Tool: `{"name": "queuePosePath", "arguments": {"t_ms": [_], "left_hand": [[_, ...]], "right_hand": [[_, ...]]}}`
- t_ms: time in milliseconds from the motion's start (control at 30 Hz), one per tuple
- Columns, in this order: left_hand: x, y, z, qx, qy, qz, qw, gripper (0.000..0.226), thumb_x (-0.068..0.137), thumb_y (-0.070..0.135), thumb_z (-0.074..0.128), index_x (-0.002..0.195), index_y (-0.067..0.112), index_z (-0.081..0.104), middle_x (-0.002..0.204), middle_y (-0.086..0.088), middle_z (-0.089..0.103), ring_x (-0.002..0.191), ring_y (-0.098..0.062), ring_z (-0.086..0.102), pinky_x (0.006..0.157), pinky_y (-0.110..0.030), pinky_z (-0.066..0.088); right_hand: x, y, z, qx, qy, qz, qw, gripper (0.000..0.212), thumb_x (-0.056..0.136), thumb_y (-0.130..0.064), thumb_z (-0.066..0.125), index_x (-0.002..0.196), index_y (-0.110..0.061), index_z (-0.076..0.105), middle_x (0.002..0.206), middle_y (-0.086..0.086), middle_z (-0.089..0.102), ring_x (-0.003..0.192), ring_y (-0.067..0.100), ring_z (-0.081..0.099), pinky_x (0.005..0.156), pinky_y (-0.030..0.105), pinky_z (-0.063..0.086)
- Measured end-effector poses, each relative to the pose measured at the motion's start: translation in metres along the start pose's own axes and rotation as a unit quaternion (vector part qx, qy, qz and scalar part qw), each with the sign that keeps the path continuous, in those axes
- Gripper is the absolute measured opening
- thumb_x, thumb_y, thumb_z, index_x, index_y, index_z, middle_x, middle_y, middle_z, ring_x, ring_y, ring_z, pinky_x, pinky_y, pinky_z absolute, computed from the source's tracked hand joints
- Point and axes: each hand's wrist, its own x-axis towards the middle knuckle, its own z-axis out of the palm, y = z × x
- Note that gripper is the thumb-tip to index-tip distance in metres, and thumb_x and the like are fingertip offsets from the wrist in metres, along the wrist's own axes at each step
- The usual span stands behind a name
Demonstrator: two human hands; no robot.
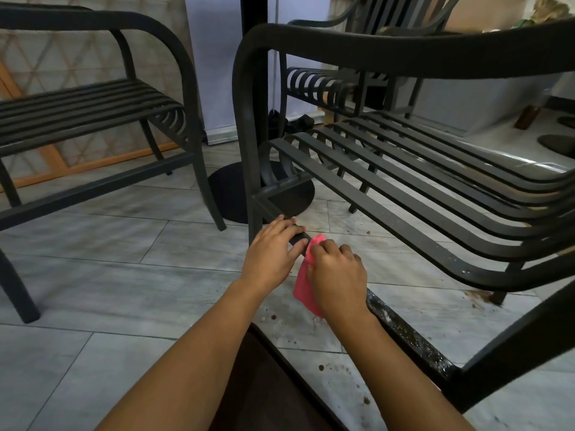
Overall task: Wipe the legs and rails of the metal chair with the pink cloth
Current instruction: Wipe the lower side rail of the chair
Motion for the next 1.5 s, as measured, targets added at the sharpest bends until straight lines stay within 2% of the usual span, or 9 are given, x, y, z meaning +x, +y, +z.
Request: {"name": "queuePosePath", "arguments": {"t_ms": [233,433,633,833,1067,1200,1300,1400,1500], "left_hand": [[0.000,0.002,-0.001,0.003,-0.003,-0.006,1.000,0.038,0.096,0.040,0.043,0.132,0.028,0.050,0.147,0.011,0.040,0.142,-0.006,0.020,0.114,-0.032,0.018],[0.000,0.003,-0.002,0.002,-0.009,-0.010,1.000,0.038,0.096,0.040,0.043,0.132,0.029,0.050,0.147,0.011,0.039,0.142,-0.006,0.020,0.114,-0.032,0.019],[-0.001,0.005,-0.003,0.002,-0.008,-0.013,1.000,0.038,0.096,0.040,0.044,0.132,0.028,0.050,0.147,0.011,0.039,0.142,-0.006,0.020,0.113,-0.030,0.019],[-0.006,0.014,-0.005,0.023,-0.004,-0.012,1.000,0.041,0.098,0.036,0.040,0.137,0.024,0.043,0.151,0.005,0.033,0.143,-0.011,0.019,0.114,-0.031,0.019],[-0.022,0.026,-0.002,0.011,0.009,0.017,1.000,0.042,0.097,0.039,0.041,0.137,0.027,0.042,0.150,0.006,0.032,0.141,-0.011,0.024,0.113,-0.036,0.029],[-0.026,0.027,0.004,0.007,0.010,0.022,1.000,0.040,0.096,0.040,0.042,0.134,0.025,0.047,0.145,0.007,0.040,0.137,-0.011,0.030,0.112,-0.034,0.031],[-0.028,0.028,0.008,0.000,0.016,0.017,1.000,0.038,0.096,0.039,0.044,0.130,0.024,0.051,0.143,0.007,0.042,0.136,-0.010,0.031,0.110,-0.032,0.032],[-0.029,0.031,0.008,-0.020,0.026,0.008,0.999,0.036,0.095,0.038,0.046,0.127,0.023,0.053,0.139,0.007,0.044,0.134,-0.010,0.033,0.107,-0.031,0.035],[-0.028,0.031,0.006,-0.021,0.031,-0.001,0.999,0.035,0.094,0.039,0.048,0.125,0.025,0.055,0.137,0.009,0.047,0.132,-0.009,0.036,0.104,-0.029,0.034]], "right_hand": [[-0.009,0.007,-0.001,-0.010,0.015,0.005,1.000,0.029,0.052,-0.008,0.081,0.078,-0.003,0.070,0.073,0.011,0.067,0.058,0.033,0.062,0.056,0.040,0.053],[-0.017,0.013,-0.001,-0.026,0.031,0.008,0.999,0.017,0.065,-0.011,0.071,0.081,-0.003,0.070,0.073,0.011,0.067,0.058,0.033,0.061,0.055,0.039,0.053],[-0.026,0.017,-0.005,-0.024,0.029,0.011,0.999,0.022,0.056,-0.009,0.079,0.074,-0.002,0.068,0.070,0.013,0.066,0.056,0.034,0.059,0.055,0.040,0.053],[-0.029,0.022,-0.004,-0.038,-0.004,0.011,0.999,0.024,0.057,-0.008,0.081,0.078,-0.005,0.069,0.074,0.010,0.067,0.060,0.032,0.061,0.058,0.040,0.055],[-0.031,0.028,-0.016,0.021,-0.030,-0.009,0.999,0.021,0.087,-0.013,0.055,0.105,-0.009,0.065,0.106,0.008,0.065,0.088,0.032,0.058,0.077,0.041,0.047],[-0.036,0.034,-0.016,0.051,0.055,0.001,0.997,0.010,0.074,-0.009,0.071,0.084,-0.009,0.069,0.086,0.007,0.070,0.063,0.028,0.058,0.061,0.035,0.049],[-0.033,0.031,-0.024,0.056,0.101,0.001,0.993,0.012,0.069,-0.007,0.074,0.080,-0.009,0.069,0.081,0.007,0.071,0.058,0.027,0.058,0.055,0.033,0.048],[-0.020,0.022,-0.026,0.037,0.085,0.004,0.996,0.011,0.069,-0.005,0.073,0.079,-0.008,0.068,0.077,0.007,0.069,0.056,0.027,0.057,0.052,0.033,0.048],[-0.015,0.014,-0.022,-0.016,0.009,0.007,1.000,0.013,0.073,-0.008,0.069,0.086,-0.007,0.069,0.080,0.009,0.068,0.065,0.031,0.060,0.058,0.039,0.050]]}}
